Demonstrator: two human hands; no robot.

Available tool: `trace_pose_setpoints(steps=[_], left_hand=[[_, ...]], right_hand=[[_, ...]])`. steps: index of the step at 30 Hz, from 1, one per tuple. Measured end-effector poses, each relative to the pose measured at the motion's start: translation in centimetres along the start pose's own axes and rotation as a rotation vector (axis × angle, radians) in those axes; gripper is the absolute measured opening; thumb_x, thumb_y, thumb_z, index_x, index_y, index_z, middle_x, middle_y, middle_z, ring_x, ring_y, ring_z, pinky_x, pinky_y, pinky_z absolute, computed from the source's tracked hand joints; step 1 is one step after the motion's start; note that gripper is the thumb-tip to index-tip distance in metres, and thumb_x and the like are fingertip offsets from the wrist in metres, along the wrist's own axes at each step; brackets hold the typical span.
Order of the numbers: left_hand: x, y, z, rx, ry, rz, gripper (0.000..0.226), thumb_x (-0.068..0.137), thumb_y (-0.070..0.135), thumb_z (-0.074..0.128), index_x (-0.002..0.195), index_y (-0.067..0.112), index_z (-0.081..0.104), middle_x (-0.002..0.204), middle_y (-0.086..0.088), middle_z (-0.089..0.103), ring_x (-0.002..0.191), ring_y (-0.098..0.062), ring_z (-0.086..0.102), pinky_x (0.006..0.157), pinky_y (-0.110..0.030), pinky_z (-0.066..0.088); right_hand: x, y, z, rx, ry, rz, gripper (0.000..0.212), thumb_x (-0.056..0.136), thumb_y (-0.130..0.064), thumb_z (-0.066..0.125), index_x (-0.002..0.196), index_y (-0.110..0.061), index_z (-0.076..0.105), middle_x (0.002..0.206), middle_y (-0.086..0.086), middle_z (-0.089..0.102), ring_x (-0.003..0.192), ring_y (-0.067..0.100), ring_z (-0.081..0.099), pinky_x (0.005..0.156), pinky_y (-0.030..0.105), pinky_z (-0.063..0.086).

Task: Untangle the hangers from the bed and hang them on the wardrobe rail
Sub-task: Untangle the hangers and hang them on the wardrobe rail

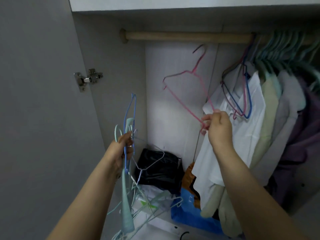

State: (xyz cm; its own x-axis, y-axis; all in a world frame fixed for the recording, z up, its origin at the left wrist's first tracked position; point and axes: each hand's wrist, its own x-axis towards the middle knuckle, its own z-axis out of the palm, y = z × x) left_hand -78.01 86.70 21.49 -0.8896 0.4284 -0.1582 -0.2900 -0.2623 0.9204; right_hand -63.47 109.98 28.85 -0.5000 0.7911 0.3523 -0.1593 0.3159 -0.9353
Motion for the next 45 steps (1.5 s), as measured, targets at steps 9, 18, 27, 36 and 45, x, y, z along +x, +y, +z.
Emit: trace_pose_setpoints(steps=[9, 18, 27, 36, 45], left_hand=[[-0.7, 2.5, 2.1, -0.066, -0.106, 0.032, 0.034, 0.097, 0.023, 0.047, 0.066, 0.022, 0.033, 0.058, 0.004, 0.03, 0.038, -0.005, 0.021, 0.034, -0.013, 0.017], [-2.3, 3.8, 2.2, -0.123, -0.194, -0.059, 0.036, 0.099, 0.026, 0.039, 0.064, 0.021, 0.03, 0.057, 0.005, 0.028, 0.036, -0.004, 0.023, 0.032, -0.01, 0.017], [-3.5, 3.1, 1.2, -0.153, -0.304, -0.174, 0.035, 0.083, 0.029, 0.048, 0.051, 0.019, 0.038, 0.057, 0.005, 0.028, 0.038, -0.005, 0.017, 0.033, -0.012, 0.014], [-5.4, 2.4, 1.6, -0.11, -0.385, -0.226, 0.039, 0.087, 0.031, 0.044, 0.052, 0.017, 0.04, 0.057, 0.005, 0.029, 0.036, -0.003, 0.016, 0.029, -0.012, 0.014], [-7.4, 1.9, 1.0, -0.064, -0.464, -0.218, 0.035, 0.091, 0.035, 0.042, 0.06, 0.017, 0.042, 0.061, 0.006, 0.034, 0.039, -0.003, 0.015, 0.032, -0.014, 0.012]], right_hand=[[6.8, -2.4, 1.3, -0.178, 0.173, -0.168, 0.033, 0.103, -0.024, 0.029, 0.101, 0.002, 0.049, 0.088, 0.013, 0.053, 0.079, 0.024, 0.052, 0.067, 0.028, 0.038], [8.0, 0.4, -0.4, -0.282, 0.422, -0.059, 0.036, 0.103, -0.023, 0.029, 0.111, 0.004, 0.05, 0.106, 0.02, 0.061, 0.095, 0.03, 0.058, 0.079, 0.032, 0.042], [1.6, 4.4, 0.5, 0.026, 0.473, -0.023, 0.054, 0.09, -0.017, 0.052, 0.136, 0.006, 0.035, 0.131, 0.022, 0.044, 0.113, 0.03, 0.05, 0.098, 0.027, 0.045], [-7.1, 4.0, 8.2, -0.382, -0.858, -0.114, 0.058, 0.091, -0.054, 0.048, 0.14, -0.027, 0.035, 0.138, 0.002, 0.049, 0.127, 0.016, 0.047, 0.107, 0.038, 0.038], [-7.9, 2.3, 9.3, -0.219, -0.89, 0.053, 0.095, 0.071, -0.089, 0.033, 0.097, -0.004, 0.066, 0.098, 0.016, 0.07, 0.095, 0.027, 0.065, 0.095, 0.041, 0.046]])
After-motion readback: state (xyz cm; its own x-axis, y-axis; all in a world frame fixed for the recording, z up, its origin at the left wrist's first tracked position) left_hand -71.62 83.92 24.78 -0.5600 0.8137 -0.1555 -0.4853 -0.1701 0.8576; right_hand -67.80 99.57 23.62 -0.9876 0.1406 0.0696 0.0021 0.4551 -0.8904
